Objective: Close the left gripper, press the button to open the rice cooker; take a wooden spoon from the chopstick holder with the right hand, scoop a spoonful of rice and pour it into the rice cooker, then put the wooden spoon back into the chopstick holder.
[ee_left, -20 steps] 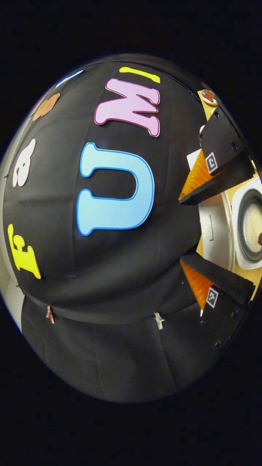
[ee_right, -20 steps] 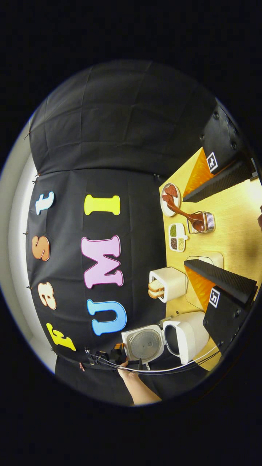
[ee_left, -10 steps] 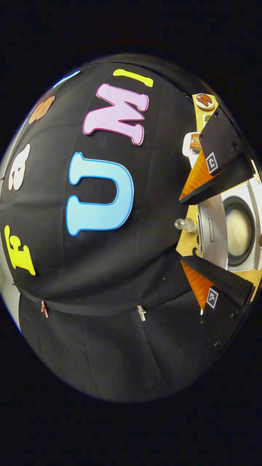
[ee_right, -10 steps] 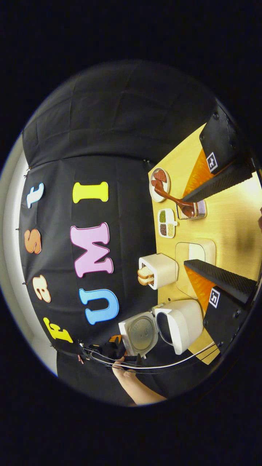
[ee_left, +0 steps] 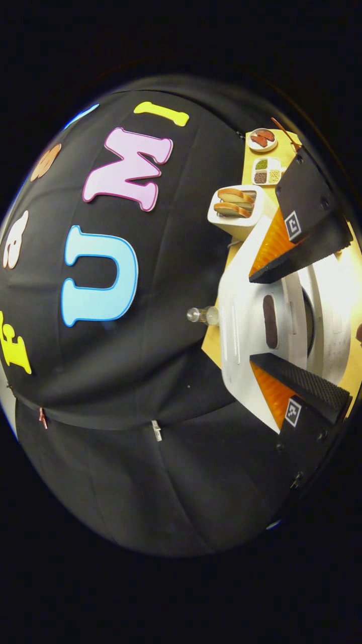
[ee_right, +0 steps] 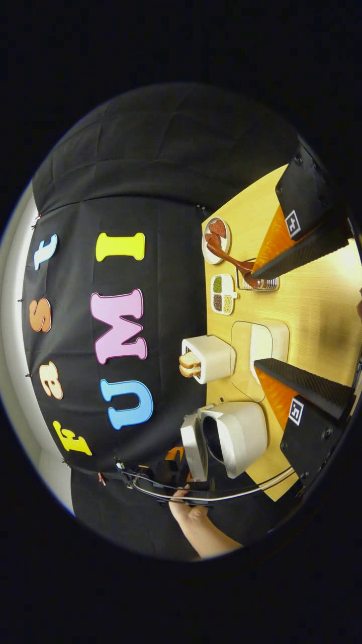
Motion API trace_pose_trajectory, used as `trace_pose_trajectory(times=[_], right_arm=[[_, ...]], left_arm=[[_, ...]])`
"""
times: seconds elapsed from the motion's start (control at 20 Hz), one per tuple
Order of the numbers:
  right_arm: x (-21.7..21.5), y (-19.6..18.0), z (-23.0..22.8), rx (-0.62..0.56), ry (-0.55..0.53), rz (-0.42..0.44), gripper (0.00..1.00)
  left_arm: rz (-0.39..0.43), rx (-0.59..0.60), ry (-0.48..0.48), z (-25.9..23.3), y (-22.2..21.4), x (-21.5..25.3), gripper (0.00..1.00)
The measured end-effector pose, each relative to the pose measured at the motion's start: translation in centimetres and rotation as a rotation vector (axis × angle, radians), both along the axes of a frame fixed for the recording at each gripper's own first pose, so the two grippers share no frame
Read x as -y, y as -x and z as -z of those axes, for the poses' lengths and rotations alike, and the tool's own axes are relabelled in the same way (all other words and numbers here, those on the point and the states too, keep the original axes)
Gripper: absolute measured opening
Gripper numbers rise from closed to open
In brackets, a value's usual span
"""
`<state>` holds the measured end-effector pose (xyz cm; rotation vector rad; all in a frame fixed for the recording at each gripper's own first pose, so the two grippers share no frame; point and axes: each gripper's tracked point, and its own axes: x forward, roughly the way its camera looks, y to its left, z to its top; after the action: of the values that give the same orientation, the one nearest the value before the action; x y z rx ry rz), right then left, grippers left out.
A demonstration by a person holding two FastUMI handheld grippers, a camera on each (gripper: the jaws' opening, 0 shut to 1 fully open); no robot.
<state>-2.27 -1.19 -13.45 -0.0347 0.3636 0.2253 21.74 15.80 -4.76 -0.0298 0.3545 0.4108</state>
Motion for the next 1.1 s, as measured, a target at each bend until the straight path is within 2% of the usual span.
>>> trace_pose_trajectory(times=[0.35, 0.55, 0.65, 0.9, 1.0, 1.1], right_arm=[[1.2, 0.5, 0.9, -0.029, 0.002, 0.007, 0.99], [1.5, 0.4, 1.4, -0.043, 0.014, -0.009, 0.99], [1.5, 0.3, 1.6, -0.047, 0.017, -0.024, 0.98], [2.3, -0.5, 1.6, -0.031, 0.025, -0.065, 0.99], [2.4, -1.0, 2.0, -0.04, 0.009, -0.086, 0.99], [2.5, -1.7, 1.8, -0.032, 0.001, -0.113, 0.99]], left_arm=[[0.018, -0.055, -0.037, 6.3, 0.7, 0.6, 0.99], [0.001, -0.09, -0.029, 9.0, 1.0, 0.6, 0.99], [-0.01, -0.085, -0.044, 9.1, 0.8, 0.6, 1.0], [-0.031, -0.092, -0.012, 9.4, 0.9, 0.8, 1.0], [-0.013, -0.111, -0.026, 9.3, 1.1, 1.2, 1.0], [-0.015, -0.081, -0.01, 8.4, 2.1, 2.0, 0.99]])
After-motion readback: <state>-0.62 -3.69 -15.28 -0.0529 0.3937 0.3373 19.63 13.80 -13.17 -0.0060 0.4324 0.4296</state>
